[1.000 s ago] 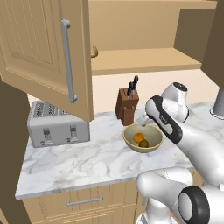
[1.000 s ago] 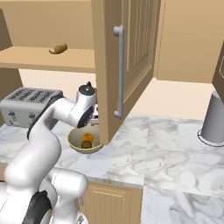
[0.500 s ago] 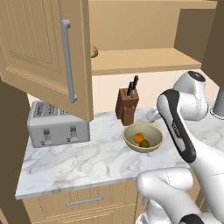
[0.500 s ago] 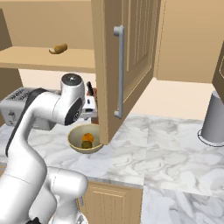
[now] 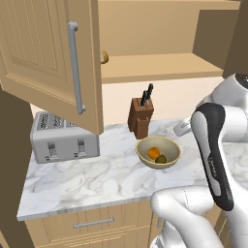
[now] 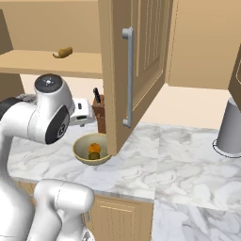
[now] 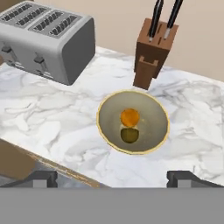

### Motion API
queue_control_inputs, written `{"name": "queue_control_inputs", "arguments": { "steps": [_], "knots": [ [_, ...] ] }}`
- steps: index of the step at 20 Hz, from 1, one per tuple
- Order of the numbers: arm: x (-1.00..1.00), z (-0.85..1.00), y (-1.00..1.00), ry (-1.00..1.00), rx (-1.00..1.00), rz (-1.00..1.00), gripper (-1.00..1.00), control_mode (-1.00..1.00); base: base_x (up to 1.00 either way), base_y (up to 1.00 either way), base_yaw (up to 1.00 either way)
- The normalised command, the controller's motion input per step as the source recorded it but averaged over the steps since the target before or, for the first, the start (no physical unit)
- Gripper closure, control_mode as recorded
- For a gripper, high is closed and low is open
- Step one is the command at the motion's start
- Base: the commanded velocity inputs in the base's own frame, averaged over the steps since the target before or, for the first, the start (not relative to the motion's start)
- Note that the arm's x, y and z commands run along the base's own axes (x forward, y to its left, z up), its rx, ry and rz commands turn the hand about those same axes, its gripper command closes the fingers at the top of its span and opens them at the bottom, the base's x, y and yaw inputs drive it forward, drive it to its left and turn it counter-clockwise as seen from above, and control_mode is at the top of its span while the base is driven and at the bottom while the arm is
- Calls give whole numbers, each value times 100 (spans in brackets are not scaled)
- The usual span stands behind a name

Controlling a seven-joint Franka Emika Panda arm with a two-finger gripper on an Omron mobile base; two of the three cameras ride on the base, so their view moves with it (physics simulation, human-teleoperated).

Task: Open the cabinet. Pick the orange and kiwi from the cabinet and place them into the bowl. Then close the cabinet.

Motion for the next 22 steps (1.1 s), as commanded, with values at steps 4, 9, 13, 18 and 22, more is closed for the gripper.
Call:
{"name": "queue_control_inputs", "arguments": {
  "steps": [4,9,13,18,22],
  "knots": [
    [-72,49,0,-7,-1,-3,-100,-100,0,0,0],
    [-62,38,0,-4,0,-4,-100,-100,0,0,0],
    [-51,21,-6,0,0,-7,-100,-100,0,0,0],
    [-50,4,-10,0,0,-8,-100,-100,0,0,0],
    [-57,0,-29,-4,0,-4,-100,-100,0,0,0]
  ]
}}
